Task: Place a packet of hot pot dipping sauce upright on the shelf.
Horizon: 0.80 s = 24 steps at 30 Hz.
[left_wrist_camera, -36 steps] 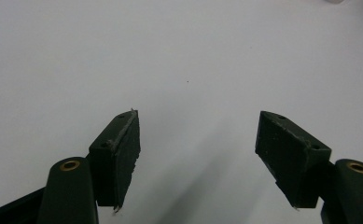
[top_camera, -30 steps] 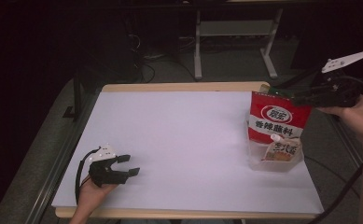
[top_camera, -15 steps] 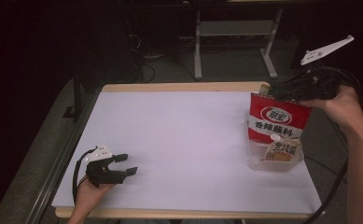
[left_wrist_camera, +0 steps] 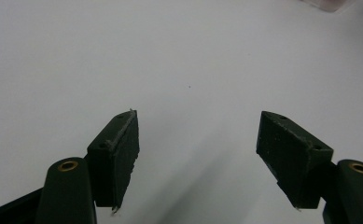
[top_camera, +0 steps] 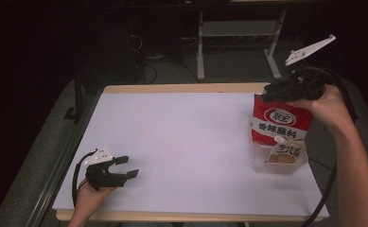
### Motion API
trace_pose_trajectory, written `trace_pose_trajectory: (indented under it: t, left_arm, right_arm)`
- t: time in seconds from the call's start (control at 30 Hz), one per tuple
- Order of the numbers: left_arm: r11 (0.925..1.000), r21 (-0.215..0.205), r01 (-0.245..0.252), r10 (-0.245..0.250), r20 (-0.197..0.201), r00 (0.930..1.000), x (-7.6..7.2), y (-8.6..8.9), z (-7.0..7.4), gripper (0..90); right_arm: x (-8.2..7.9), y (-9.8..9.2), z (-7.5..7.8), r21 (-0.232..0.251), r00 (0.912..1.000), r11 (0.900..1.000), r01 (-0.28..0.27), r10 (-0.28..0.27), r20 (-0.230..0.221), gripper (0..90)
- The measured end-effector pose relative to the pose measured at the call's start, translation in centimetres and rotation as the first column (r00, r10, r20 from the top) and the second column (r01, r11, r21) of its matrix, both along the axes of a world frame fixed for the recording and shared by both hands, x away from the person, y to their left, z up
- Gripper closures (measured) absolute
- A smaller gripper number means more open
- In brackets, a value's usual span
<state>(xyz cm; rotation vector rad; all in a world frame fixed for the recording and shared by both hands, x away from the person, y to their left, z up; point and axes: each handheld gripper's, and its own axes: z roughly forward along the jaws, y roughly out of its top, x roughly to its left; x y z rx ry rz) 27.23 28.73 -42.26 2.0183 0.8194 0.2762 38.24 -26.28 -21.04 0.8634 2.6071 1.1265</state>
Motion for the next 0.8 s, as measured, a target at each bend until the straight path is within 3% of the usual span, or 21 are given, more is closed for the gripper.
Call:
trace_pose_trajectory:
  t: [0.47, 0.8]
  left_arm:
    - [0.9998, 0.004, -0.017, 0.017, 0.004, 0.9998, -0.2, 0.5, 0.1, 28.3]
    - [0.9997, 0.004, -0.026, 0.026, 0.000, 0.9997, -0.4, 0.6, 0.1, 27.4]
  right_arm:
    - [-0.2, 4.1, -0.9, 0.020, 0.9969, 0.997, -0.078, 0.078, 0.006, 46.1]
    - [-0.6, 6.1, -1.7, 0.028, 0.9928, 0.992, -0.119, 0.119, 0.006, 43.8]
